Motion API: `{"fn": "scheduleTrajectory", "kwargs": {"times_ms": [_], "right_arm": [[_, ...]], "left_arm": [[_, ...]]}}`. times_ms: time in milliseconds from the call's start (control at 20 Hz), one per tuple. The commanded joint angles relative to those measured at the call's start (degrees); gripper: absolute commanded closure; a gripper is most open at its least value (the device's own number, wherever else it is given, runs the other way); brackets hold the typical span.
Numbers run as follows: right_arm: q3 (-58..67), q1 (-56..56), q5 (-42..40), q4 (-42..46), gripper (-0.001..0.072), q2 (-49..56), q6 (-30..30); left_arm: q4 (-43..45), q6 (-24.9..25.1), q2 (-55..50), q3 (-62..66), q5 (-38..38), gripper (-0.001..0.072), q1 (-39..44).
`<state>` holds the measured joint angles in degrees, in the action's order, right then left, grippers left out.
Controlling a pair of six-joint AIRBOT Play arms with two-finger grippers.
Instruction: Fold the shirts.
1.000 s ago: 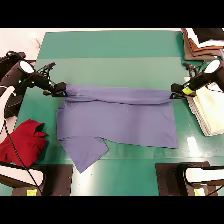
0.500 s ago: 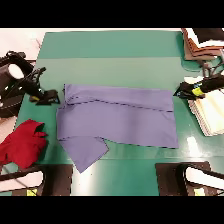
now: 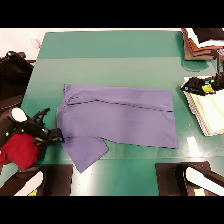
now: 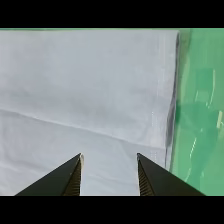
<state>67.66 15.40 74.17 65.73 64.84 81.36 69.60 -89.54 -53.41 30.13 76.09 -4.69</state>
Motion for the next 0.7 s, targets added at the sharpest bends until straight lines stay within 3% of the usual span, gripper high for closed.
{"fn": "scheduleTrajectory", "kwargs": {"times_ms": [0,250,350,450,650], "right_arm": [[0.0,-1.6,-0.7,-0.1,0.0314,-0.3,0.0],[0.0,-2.1,-0.1,-0.1,0.0314,-0.3,0.0],[0.0,-1.9,1.5,0.0,0.0314,-0.4,-0.1],[0.0,-0.8,3.9,0.4,0.0314,-0.4,-0.9],[-7.2,5.3,11.2,7.0,0.0315,-2.3,-1.0]], "left_arm": [[-5.0,0.0,1.5,-5.3,-3.1,0.0179,3.0],[-9.0,-2.2,1.5,-5.3,-9.2,0.0183,10.9],[-9.5,-2.5,1.6,-5.2,-9.2,0.0473,11.0],[-9.4,-1.2,1.7,-4.2,-9.0,0.0683,11.0],[-8.7,-1.0,4.8,-1.0,-7.1,0.0685,11.0]]}}
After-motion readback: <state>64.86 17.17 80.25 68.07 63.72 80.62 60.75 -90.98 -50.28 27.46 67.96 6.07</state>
